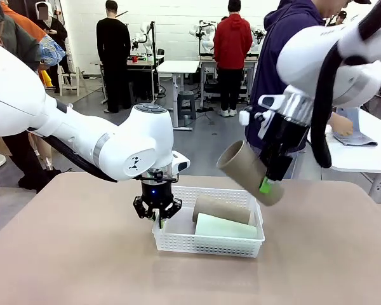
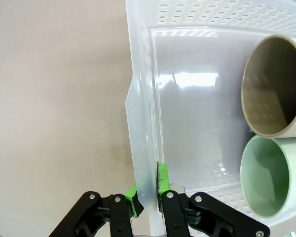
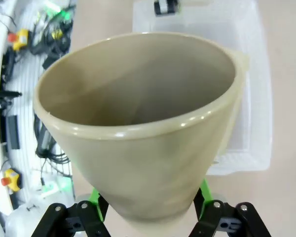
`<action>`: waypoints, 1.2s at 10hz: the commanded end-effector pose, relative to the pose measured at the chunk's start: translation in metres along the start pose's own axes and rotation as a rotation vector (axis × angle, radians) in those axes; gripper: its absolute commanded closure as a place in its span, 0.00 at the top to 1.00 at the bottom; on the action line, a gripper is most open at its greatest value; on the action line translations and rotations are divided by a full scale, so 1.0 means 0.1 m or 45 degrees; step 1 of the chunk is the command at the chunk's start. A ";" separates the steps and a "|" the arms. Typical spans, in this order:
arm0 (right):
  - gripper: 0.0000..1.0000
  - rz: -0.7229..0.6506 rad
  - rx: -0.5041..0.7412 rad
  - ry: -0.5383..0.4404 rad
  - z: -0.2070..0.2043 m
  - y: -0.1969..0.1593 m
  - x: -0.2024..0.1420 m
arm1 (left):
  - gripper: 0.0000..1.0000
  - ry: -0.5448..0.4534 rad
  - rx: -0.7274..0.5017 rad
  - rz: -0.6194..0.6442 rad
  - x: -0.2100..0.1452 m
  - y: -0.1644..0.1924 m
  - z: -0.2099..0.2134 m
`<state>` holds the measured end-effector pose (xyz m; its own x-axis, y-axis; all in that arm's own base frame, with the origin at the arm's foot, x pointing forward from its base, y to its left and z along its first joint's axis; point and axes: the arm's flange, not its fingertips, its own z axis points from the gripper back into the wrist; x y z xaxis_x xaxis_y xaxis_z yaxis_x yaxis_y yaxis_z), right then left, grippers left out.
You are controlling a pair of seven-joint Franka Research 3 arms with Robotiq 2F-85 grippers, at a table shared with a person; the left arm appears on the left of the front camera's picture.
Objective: Clean and organize the cups into the basket.
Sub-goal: Pick up the Reusable plastic cup from the right side of the table and stack it inside the Organizing basket in the center of the table.
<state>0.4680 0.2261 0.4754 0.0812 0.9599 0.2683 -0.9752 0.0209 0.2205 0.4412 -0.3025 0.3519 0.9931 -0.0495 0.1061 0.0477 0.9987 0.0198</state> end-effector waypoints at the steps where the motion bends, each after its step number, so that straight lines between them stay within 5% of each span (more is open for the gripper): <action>1: 0.81 -0.008 0.037 0.083 -0.04 -0.08 0.17 | 0.00 -0.008 0.000 -0.004 -0.02 0.01 0.02; 6: 0.81 -0.035 0.097 0.199 -0.49 -0.30 0.33 | 0.00 -0.008 0.000 -0.004 -0.02 0.01 0.02; 12: 0.81 0.056 0.032 0.181 -0.77 -0.48 0.42 | 0.00 -0.008 0.000 -0.004 -0.02 0.01 0.02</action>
<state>0.4951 0.2829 0.4051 0.0279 0.9878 0.1532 -0.9668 -0.0123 0.2553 0.4412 -0.3025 0.3519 0.9931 -0.0495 0.1061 0.0476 0.9987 0.0198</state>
